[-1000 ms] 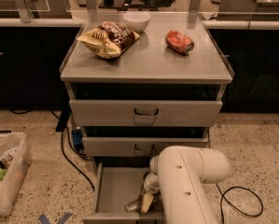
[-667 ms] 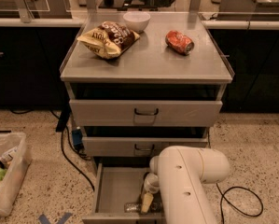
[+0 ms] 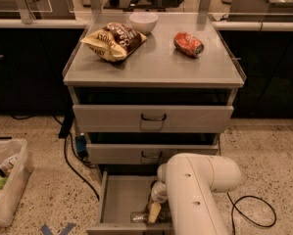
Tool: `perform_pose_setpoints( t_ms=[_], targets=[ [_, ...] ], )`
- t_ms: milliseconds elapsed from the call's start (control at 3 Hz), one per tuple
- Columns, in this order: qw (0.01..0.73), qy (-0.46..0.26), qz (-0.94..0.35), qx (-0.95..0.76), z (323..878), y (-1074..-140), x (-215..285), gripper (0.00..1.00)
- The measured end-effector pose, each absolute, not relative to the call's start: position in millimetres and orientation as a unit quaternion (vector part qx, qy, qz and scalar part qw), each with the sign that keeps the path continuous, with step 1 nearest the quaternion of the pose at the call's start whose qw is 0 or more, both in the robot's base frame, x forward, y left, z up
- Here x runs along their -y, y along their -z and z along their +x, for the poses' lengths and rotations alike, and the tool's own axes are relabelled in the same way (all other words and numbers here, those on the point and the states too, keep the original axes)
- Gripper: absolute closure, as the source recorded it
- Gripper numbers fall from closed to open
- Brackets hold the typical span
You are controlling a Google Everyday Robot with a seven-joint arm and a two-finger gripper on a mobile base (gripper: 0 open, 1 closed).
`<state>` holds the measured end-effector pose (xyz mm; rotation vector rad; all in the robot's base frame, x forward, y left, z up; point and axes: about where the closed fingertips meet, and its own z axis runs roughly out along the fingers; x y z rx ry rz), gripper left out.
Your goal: Pick water bottle from bottom drawer and place on counter
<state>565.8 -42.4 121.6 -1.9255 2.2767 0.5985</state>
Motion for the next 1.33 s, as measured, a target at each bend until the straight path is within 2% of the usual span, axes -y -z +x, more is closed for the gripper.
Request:
perform_pose_setpoints(
  t_ms=[333,667,1000,1333],
  targets=[
    [0.051,-0.196,-0.633,-0.747,566,-128,42,1.00],
    [0.094,-0.193,-0.646,-0.733,558,-156,50,1.00],
    [0.094,-0.193,-0.646,-0.733,558,-156,50,1.00],
    [0.094,-0.193,-0.646,-0.733,558,-156,50,0.81]
  ],
)
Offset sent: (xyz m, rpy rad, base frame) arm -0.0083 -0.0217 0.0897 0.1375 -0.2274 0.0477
